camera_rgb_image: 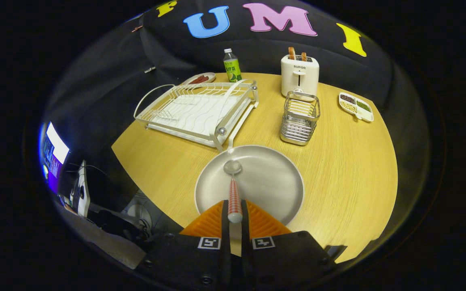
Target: Take the plate from the dish rack, then take the spoon from the basket and place it into the plate.
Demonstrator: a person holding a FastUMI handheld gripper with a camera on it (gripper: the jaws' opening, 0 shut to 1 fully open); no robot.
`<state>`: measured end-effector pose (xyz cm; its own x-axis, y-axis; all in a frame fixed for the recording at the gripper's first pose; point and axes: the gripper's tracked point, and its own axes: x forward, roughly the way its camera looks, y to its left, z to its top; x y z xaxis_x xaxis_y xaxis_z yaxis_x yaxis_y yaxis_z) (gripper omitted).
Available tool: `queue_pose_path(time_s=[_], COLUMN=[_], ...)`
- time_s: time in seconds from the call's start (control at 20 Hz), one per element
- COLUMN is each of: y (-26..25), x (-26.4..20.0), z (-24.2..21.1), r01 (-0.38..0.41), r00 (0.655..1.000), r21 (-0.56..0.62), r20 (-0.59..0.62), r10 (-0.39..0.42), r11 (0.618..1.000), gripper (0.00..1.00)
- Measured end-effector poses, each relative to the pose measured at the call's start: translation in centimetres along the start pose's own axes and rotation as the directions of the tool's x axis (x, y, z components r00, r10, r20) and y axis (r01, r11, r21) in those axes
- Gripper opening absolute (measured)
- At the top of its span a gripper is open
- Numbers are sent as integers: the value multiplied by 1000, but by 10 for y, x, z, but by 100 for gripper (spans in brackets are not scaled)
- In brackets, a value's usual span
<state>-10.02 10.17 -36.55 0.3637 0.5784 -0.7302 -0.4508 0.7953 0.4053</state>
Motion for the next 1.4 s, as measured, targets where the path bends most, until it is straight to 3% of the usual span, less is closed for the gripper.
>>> queue_pose_path(time_s=[0.45, 0.65, 0.75, 0.85, 0.9, 1.0, 1.1, 1.4], y=[-23, -21, -21, -19, -20, -18, -17, -14], x=[14, 14, 11, 9, 7, 3, -6, -56], z=[-29, -25, -21, -17, -14, -5, 8, 81], r01=[113, 134, 142, 148, 154, 166, 178, 240], r00=[991, 989, 989, 988, 988, 986, 983, 945], r21=[24, 65, 81, 85, 84, 90, 99, 86], r20=[-75, -65, -54, -44, -36, -15, 22, 208], r10=[-111, -130, -138, -145, -151, -165, -181, -253], r11=[993, 989, 987, 985, 985, 982, 979, 967], gripper=[22, 32, 41, 61, 78, 91, 98, 98])
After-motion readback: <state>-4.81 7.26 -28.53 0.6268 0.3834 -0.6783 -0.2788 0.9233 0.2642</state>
